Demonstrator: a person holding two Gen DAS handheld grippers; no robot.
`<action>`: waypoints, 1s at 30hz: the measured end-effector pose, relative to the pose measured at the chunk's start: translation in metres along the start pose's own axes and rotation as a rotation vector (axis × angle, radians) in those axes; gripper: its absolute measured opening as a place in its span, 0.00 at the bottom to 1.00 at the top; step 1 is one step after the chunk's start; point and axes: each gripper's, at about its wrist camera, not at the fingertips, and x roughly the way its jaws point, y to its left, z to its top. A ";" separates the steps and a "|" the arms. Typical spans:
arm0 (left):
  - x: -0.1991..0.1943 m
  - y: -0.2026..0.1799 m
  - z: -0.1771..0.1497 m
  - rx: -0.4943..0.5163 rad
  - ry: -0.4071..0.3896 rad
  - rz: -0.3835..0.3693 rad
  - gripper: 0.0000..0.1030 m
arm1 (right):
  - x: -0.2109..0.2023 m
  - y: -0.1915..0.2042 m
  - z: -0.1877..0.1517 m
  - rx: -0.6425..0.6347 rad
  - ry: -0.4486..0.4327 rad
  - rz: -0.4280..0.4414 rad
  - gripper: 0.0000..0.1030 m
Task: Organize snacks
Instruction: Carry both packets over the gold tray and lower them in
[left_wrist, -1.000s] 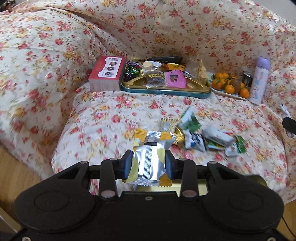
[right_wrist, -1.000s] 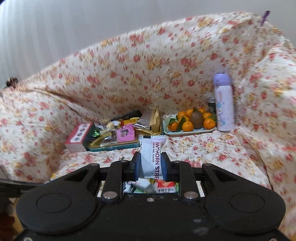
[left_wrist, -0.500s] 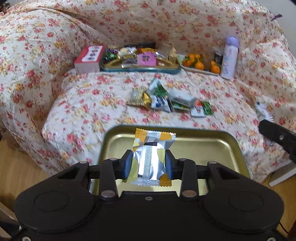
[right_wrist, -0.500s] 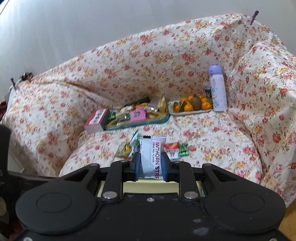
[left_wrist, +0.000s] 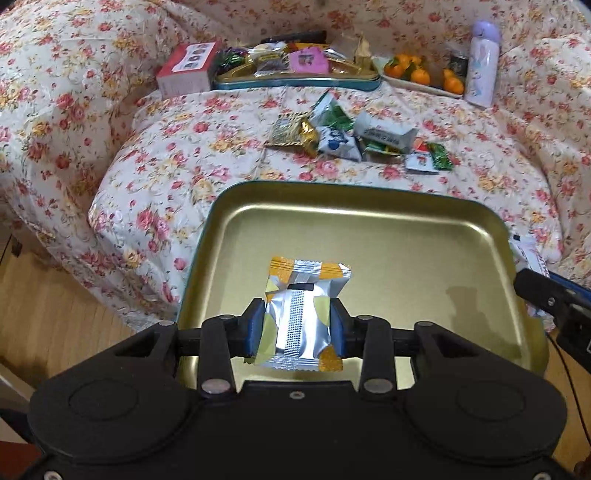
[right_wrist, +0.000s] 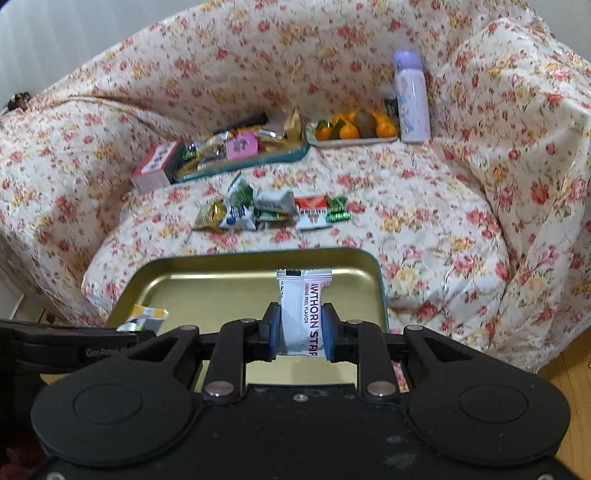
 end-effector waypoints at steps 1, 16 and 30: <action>0.001 0.000 -0.001 -0.001 0.004 0.003 0.44 | 0.002 0.000 -0.001 -0.002 0.009 -0.001 0.24; 0.004 -0.002 -0.002 0.017 0.030 -0.007 0.48 | 0.011 0.006 -0.005 -0.012 0.075 0.037 0.24; 0.007 -0.004 -0.002 0.038 0.049 -0.008 0.48 | 0.010 0.007 -0.003 -0.027 0.092 0.053 0.32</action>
